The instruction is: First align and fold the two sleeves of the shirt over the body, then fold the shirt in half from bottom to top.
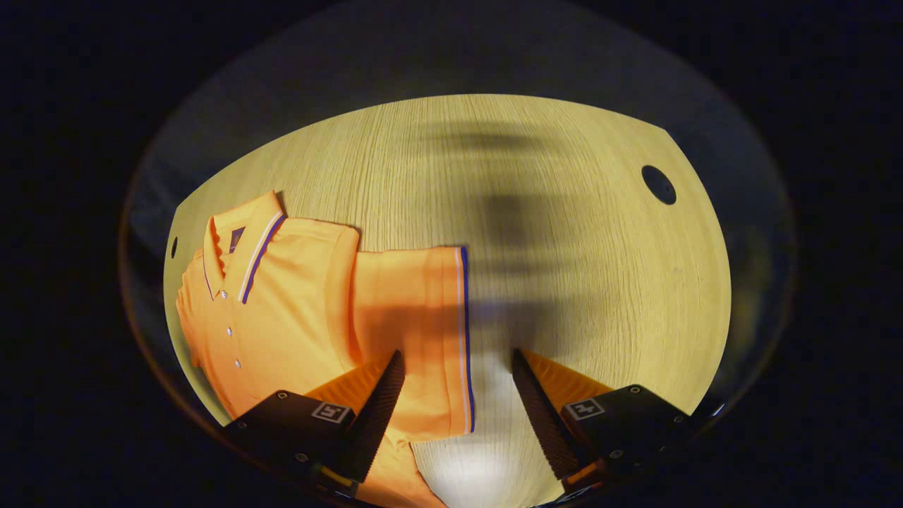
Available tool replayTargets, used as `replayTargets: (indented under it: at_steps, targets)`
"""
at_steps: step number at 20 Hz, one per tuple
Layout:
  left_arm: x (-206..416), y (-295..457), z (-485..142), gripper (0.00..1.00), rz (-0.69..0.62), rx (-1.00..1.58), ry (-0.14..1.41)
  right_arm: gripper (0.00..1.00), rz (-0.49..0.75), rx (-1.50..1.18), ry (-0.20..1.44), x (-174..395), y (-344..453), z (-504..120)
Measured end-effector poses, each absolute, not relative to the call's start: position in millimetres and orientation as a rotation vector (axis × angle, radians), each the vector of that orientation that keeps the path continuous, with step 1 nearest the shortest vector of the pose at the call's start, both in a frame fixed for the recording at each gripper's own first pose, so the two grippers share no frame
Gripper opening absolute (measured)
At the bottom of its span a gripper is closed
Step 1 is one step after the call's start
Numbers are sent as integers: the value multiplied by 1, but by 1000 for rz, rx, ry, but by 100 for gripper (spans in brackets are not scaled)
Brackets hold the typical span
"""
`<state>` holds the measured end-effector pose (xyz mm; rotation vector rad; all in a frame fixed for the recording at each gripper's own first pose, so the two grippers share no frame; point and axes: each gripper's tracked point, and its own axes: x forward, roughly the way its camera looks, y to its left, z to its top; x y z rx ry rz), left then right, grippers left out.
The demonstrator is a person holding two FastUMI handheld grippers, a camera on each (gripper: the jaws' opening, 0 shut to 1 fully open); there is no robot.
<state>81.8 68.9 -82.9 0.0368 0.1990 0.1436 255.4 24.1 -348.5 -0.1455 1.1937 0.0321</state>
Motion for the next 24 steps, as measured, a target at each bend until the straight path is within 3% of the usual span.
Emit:
replayTargets:
  at_steps: [1,2,4,6,10,12,14,17,18,24]
  targets:
    - [82,69,-83,96,143,35,201,87,25,-157,1188,256,26,-347]
    - [83,69,-85,99,142,30,202,92,25,-159,1187,255,29,-347]
    - [84,68,-88,98,137,13,207,87,30,-168,1182,253,34,-346]
    - [86,69,-91,98,132,7,217,76,48,-183,1172,254,38,-348]
    - [86,70,-90,98,133,12,212,46,56,-184,1168,253,46,-349]
    - [86,71,-90,98,137,18,209,37,47,-176,1172,252,48,-345]
    - [87,72,-88,97,138,17,203,12,27,-158,1177,251,50,-346]
    - [85,80,-82,96,142,22,193,12,2,-144,1142,257,47,-344]
    - [84,83,-82,96,146,25,193,1,-17,-126,1132,254,47,-342]
    - [81,97,-78,98,148,14,184,0,-18,-97,1101,254,52,-332]
